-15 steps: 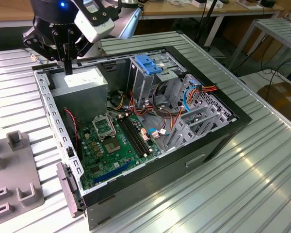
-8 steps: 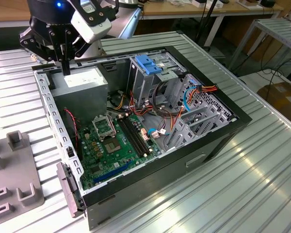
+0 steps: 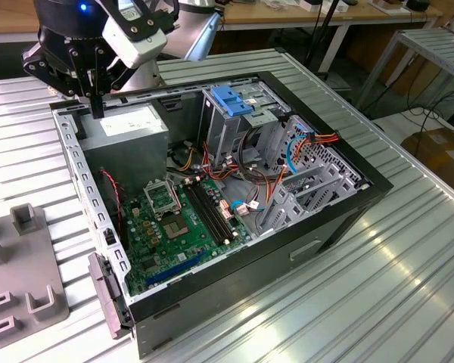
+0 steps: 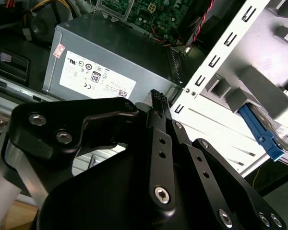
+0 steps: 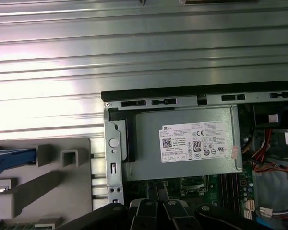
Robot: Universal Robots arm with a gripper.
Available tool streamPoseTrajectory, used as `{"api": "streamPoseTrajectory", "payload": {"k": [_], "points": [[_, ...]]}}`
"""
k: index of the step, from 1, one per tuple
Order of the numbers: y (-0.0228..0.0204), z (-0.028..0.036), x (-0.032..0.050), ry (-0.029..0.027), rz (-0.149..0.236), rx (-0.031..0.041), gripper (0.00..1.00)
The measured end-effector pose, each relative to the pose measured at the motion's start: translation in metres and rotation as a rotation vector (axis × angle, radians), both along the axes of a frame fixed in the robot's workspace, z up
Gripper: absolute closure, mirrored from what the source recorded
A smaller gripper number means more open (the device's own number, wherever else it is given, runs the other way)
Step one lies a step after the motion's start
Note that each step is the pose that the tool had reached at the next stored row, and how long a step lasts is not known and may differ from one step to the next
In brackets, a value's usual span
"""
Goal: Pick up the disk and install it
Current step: 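Reach for the disk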
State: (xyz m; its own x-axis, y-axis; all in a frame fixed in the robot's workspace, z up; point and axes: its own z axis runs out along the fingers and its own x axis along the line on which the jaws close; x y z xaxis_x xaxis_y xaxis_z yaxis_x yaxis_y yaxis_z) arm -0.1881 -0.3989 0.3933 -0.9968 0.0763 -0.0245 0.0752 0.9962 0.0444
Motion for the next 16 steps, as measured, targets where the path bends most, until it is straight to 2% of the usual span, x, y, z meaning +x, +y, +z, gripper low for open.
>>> {"api": "streamPoseTrajectory", "payload": {"k": [16], "points": [[0.0000,0.0000,-0.0165,0.0001,0.000,0.0000,0.90]]}}
